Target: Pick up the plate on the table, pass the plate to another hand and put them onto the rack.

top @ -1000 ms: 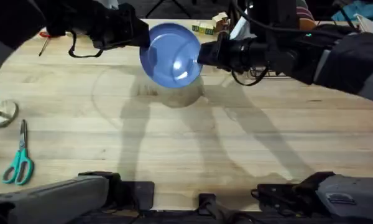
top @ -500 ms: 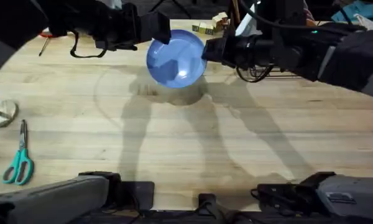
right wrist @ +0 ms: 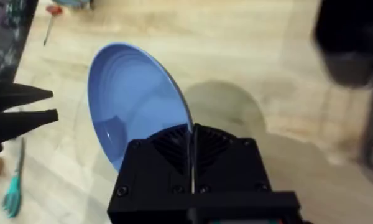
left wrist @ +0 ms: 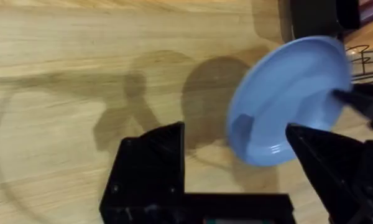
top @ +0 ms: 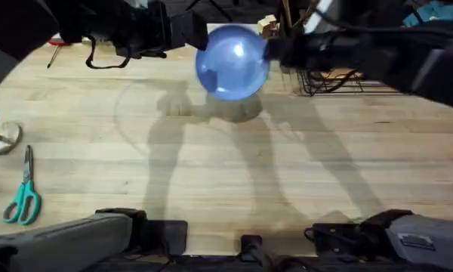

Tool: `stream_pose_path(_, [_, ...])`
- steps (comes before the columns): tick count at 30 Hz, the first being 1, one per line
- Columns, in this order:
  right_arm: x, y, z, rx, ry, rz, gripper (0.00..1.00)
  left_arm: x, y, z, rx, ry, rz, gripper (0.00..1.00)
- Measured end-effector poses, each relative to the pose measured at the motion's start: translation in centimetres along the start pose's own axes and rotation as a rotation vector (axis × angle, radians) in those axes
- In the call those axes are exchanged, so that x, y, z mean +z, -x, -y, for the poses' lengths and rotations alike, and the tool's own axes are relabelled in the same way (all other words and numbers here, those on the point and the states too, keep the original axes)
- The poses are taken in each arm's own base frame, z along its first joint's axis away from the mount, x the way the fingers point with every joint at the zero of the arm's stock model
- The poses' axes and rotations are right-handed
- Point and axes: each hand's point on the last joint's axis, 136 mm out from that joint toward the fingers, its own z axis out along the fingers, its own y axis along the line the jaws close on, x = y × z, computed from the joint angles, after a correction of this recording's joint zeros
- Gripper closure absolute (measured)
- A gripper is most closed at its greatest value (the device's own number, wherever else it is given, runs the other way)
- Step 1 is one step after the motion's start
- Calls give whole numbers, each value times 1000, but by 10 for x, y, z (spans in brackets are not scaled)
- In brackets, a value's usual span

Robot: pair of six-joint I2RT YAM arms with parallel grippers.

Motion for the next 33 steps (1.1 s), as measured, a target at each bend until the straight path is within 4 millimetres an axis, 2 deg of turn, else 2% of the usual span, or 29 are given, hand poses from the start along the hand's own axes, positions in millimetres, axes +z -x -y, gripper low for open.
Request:
stream_pose_path(6, [-44,39,10,-150,-29,144,971,0,5,1,8,-3,20,6])
stream_pose_path(12, [-81,65,18,-297,-75,249,971,-1,8,2,14,-8,32,8])
stream_pose_path(24, [-142,93,26,-611,-201,386,971,-1,9,3,14,-9,34,7])
stream_pose_path(25, [-147,96,28,-634,-221,396,971,-1,9,3,14,-9,34,7])
stream_pose_path(26, [-162,102,37,-693,-290,419,971,-1,9,3,14,-9,34,6])
stream_pose_path(33, [-197,112,50,-886,-465,445,971,-1,9,3,-11,-11,34,6])
